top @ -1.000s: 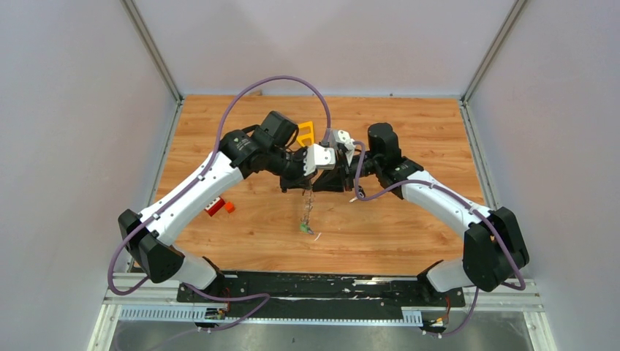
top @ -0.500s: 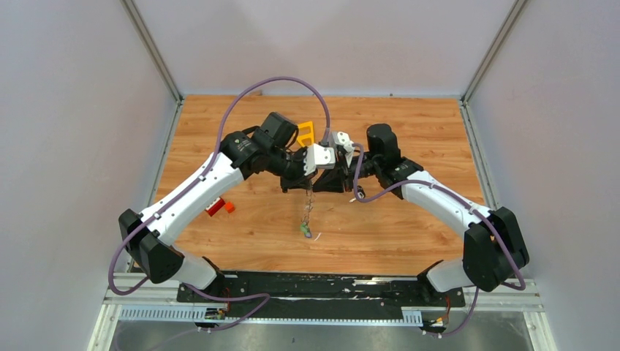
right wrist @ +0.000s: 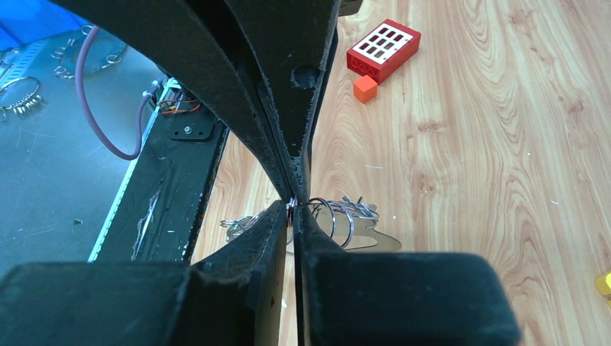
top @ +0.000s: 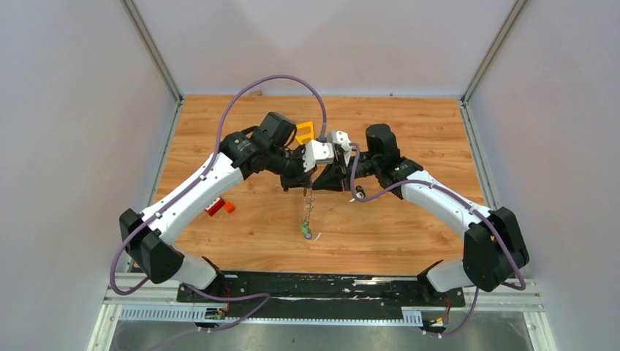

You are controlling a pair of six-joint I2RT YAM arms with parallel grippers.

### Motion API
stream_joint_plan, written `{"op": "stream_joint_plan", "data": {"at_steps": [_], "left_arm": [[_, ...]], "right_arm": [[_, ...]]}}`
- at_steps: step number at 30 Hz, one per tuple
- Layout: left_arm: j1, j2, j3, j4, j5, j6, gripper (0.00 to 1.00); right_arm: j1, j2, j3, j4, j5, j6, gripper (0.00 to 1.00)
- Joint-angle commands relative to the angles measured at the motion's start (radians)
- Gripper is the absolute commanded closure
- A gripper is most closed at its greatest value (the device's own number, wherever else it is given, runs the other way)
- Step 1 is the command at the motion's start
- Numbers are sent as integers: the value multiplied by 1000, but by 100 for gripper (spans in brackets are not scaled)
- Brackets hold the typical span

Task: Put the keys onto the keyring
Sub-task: Adjust the keyring.

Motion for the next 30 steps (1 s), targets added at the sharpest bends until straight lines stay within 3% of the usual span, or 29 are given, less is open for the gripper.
{"op": "stream_joint_plan", "data": {"at_steps": [1, 4, 14, 23, 30], "left_arm": [[14, -44, 2, 117, 16, -38, 100], [21, -52, -7, 133, 20, -47, 100], [103, -104, -92, 207, 161, -55, 100], [123, -138, -162, 236, 208, 63, 79], [196, -216, -303, 394, 312, 79, 67]], "right_arm": [[17, 9, 36, -13, -1, -14, 93], [17, 7, 34, -12, 12, -11, 100], [-12, -54, -15, 68, 57, 5, 100], [-33, -68, -10, 66, 23, 17, 100], [-58, -76, -16, 117, 6, 88, 100]]}}
